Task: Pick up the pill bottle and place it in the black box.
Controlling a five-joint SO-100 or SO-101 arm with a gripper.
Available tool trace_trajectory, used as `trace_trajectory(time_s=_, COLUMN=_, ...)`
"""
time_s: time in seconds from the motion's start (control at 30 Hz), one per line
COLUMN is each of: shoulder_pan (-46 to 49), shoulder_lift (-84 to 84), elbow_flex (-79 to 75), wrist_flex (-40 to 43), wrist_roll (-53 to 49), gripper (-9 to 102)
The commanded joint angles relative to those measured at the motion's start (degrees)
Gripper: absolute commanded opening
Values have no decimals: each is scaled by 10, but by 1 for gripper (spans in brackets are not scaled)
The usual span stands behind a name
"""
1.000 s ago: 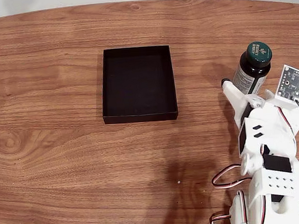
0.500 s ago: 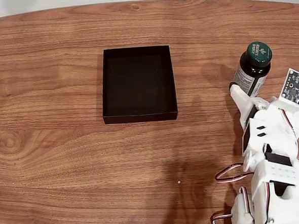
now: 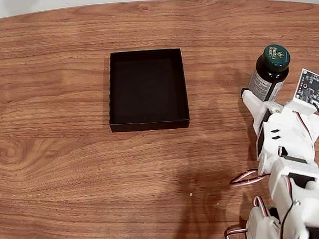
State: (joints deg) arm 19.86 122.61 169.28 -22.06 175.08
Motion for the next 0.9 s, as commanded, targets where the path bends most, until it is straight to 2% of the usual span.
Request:
trace_trajectory(time_s=0.0, shoulder_pan=-5, shoulder_lift=-38, elbow_flex=-58, wrist_flex=-47, wrist_roll=4, gripper=34)
trace_trajectory(time_s=0.33, shoulder_pan=-13, shoulder_lift=-137, elbow_flex=-106, wrist_flex=-126, wrist_roll=2, gripper=34)
trace_trajectory(time_s=0.87, shoulder_pan=-18, shoulder_lift=-301, elbow_flex=-224, wrist_flex=-204, wrist_roll=-3, gripper=35)
